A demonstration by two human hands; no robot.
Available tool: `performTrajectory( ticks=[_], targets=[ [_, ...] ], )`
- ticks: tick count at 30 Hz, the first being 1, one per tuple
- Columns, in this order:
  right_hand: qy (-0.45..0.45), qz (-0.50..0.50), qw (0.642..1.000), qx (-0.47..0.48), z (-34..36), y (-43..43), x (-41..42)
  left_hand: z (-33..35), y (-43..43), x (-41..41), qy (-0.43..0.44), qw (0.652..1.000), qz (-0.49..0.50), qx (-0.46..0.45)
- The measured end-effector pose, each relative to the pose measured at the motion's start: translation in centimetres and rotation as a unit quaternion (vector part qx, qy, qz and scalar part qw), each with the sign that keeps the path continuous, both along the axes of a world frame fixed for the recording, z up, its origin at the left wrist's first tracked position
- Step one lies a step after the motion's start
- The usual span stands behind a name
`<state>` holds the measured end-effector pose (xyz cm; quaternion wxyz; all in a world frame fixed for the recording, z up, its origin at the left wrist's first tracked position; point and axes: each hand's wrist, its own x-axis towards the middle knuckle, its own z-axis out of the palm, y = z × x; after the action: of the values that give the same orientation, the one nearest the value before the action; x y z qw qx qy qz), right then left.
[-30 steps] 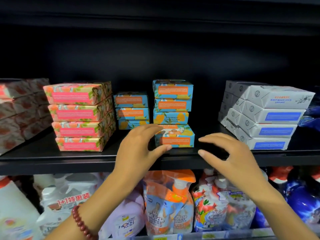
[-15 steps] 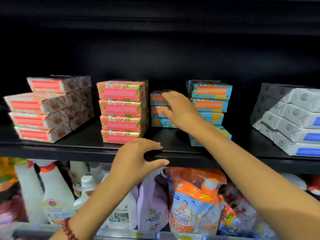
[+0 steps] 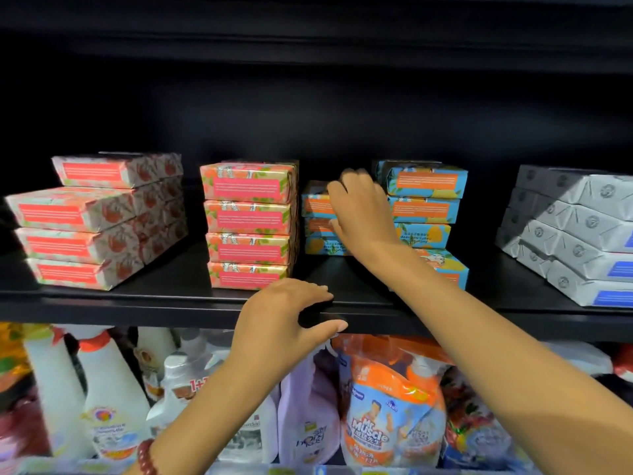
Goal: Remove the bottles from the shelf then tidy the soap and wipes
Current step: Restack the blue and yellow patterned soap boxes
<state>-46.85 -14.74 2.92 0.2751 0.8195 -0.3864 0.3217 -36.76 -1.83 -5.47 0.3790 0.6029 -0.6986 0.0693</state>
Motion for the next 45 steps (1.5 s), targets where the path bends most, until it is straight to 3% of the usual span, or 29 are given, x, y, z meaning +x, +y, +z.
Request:
performTrajectory(
  ticks=[4, 11, 17, 25, 30, 39, 45],
  targets=[
    [-0.005, 0.086, 0.996, -0.01, -0.5, 1.0, -1.6, -0.2, 0.0, 0.0, -0.017, 1.0, 0.001, -0.016],
    [-0.138, 0.193, 0.971, 0.004, -1.5, 4.2, -7.0, 1.4, -0.4, -0.3, 0.022, 0.998, -0.056, -0.028],
    [-0.222, 0.176, 0.959, -0.013, -2.2, 6.0, -12.5, 4.6, -4.7, -1.5, -0.054, 0.991, -0.036, -0.113],
    [-0.286, 0.146, 0.947, -0.005, -3.3, 7.1, -17.2, 5.7, -11.7, -2.7, -0.145, 0.983, 0.115, -0.006],
    [-0.318, 0.123, 0.94, -0.032, -3.6, 6.8, -19.1, 5.4, -12.1, -2.3, -0.178, 0.973, 0.146, -0.022],
    [-0.298, 0.158, 0.94, -0.041, -3.9, 5.0, -19.2, 5.4, -9.6, -3.0, -0.31, 0.937, 0.147, -0.069],
    [-0.174, 0.192, 0.965, -0.044, -3.3, 3.2, -18.1, 4.7, -5.5, -4.3, -0.203, 0.958, 0.118, -0.162]
  ],
)
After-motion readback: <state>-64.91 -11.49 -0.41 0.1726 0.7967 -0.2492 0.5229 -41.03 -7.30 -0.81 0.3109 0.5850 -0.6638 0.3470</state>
